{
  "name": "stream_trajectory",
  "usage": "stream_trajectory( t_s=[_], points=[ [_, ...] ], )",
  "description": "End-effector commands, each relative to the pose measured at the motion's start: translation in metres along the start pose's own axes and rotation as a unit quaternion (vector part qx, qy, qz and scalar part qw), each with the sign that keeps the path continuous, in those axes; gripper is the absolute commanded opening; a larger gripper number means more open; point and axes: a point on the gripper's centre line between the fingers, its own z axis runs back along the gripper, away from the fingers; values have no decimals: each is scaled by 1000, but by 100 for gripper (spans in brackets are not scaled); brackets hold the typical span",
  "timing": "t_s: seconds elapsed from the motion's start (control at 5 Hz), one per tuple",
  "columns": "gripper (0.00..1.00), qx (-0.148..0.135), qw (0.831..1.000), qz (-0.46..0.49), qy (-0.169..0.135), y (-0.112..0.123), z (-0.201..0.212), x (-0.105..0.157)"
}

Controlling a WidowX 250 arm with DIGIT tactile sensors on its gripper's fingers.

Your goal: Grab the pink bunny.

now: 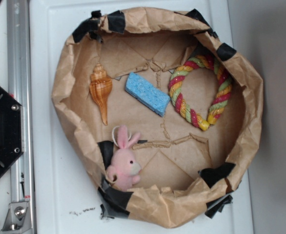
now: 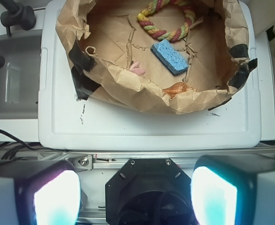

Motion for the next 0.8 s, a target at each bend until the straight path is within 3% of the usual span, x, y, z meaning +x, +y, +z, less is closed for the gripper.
stream_trajectory(
  t_s=[0.0, 0.2, 0.4, 0.6],
  points=[
    [100, 0, 1000, 0, 0, 0, 0, 0],
    [100, 0, 1000, 0, 0, 0, 0, 0],
    [100, -33, 998, 44, 44, 14, -54, 46],
    [100, 17, 990, 136, 8, 17, -91, 91]
  ],
)
